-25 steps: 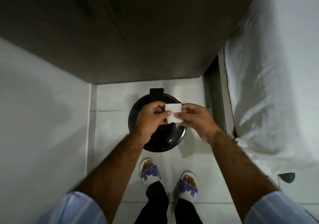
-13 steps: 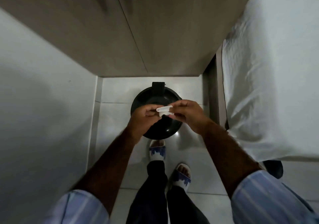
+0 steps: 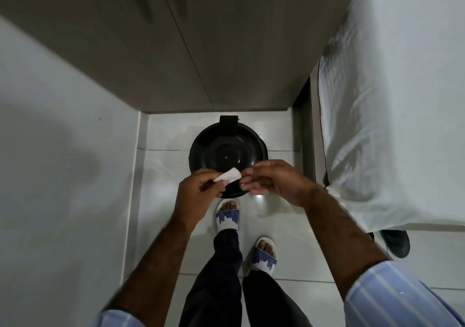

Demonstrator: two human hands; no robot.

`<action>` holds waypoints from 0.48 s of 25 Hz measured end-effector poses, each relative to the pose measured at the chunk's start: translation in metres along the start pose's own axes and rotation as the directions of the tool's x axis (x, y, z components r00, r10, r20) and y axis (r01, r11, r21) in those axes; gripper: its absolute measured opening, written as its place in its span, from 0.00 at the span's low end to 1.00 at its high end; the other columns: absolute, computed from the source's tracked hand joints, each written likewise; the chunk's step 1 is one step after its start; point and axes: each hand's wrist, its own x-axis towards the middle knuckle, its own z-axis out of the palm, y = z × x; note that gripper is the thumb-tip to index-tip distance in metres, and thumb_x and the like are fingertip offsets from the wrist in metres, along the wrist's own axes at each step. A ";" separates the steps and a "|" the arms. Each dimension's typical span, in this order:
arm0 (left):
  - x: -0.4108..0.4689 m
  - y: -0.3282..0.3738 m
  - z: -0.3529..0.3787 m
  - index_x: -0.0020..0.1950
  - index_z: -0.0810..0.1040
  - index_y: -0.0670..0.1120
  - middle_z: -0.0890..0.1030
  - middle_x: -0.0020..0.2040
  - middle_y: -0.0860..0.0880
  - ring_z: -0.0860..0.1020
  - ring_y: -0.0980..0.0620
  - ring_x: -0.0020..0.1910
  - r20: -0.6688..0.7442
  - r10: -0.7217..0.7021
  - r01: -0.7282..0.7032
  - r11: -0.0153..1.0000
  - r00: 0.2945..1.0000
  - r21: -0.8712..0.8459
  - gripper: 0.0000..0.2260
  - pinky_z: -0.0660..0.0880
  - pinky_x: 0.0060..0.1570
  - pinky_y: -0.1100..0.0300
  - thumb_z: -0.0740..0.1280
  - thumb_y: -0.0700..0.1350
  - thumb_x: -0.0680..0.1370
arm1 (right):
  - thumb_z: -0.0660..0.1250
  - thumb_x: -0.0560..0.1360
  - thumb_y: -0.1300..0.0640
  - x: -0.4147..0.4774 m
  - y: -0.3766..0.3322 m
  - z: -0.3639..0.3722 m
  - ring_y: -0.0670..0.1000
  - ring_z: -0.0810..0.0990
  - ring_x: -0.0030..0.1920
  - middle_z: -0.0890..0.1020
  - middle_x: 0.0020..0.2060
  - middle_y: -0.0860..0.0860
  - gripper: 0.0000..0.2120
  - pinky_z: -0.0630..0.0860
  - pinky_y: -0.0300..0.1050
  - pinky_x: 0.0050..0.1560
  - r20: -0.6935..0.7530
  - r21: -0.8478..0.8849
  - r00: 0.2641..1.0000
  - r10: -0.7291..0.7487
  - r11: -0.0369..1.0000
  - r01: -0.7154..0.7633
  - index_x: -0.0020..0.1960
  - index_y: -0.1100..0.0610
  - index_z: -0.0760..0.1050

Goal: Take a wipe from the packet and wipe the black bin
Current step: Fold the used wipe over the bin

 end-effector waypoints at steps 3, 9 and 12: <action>-0.023 -0.015 -0.011 0.54 0.83 0.49 0.86 0.47 0.51 0.86 0.49 0.44 -0.069 -0.245 0.231 0.960 0.967 -0.160 0.07 0.82 0.44 0.63 0.73 0.45 0.76 | 0.69 0.79 0.57 -0.006 0.013 -0.013 0.60 0.86 0.55 0.87 0.53 0.62 0.12 0.84 0.46 0.48 -0.034 -0.004 0.997 0.065 0.998 -0.065 0.57 0.64 0.83; -0.037 -0.032 -0.012 0.54 0.82 0.49 0.85 0.47 0.51 0.85 0.47 0.45 -0.083 -0.355 0.329 0.917 0.931 -0.225 0.08 0.82 0.50 0.53 0.73 0.44 0.76 | 0.70 0.78 0.62 -0.008 0.024 -0.022 0.60 0.87 0.54 0.87 0.52 0.63 0.08 0.84 0.47 0.48 -0.076 -0.001 0.991 0.108 0.994 -0.108 0.55 0.64 0.83; -0.023 -0.030 -0.011 0.57 0.81 0.49 0.84 0.52 0.50 0.85 0.50 0.47 -0.058 -0.340 0.328 0.932 0.939 -0.152 0.11 0.82 0.51 0.56 0.73 0.47 0.76 | 0.72 0.76 0.61 -0.006 0.018 -0.018 0.59 0.87 0.54 0.87 0.52 0.62 0.11 0.84 0.47 0.51 -0.057 -0.054 0.994 0.090 0.994 -0.093 0.57 0.66 0.82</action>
